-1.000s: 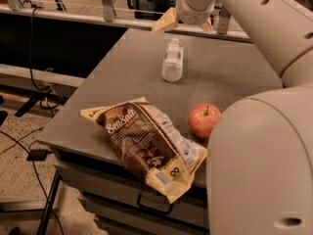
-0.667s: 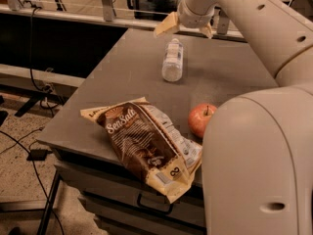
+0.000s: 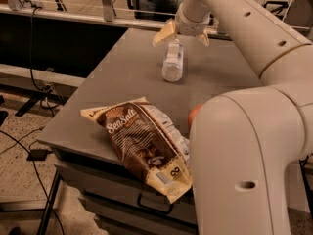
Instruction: Place blue plastic bottle upright
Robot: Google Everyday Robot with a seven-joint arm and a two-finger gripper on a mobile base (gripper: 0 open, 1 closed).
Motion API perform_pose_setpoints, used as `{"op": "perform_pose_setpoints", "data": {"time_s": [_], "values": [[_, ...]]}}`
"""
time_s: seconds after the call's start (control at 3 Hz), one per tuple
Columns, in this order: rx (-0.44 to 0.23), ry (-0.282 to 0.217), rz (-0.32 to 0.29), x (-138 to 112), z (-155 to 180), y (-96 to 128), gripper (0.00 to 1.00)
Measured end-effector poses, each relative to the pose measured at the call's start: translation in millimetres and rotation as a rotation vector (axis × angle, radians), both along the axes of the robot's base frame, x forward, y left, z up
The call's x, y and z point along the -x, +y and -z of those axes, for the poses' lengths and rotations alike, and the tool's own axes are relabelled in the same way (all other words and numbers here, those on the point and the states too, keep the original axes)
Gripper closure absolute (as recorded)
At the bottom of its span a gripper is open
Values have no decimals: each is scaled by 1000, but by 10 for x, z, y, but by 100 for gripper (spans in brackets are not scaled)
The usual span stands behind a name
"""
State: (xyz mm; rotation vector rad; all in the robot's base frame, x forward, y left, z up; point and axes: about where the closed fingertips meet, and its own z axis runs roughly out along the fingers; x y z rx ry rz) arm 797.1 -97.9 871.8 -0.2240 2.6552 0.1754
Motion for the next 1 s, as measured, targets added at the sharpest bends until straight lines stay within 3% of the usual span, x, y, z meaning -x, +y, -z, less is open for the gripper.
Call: {"op": "perform_pose_setpoints", "data": {"time_s": [0.67, 1.0], "values": [[87, 61, -26, -36, 240, 110, 0], [129, 75, -90, -5, 287, 194, 15]]}}
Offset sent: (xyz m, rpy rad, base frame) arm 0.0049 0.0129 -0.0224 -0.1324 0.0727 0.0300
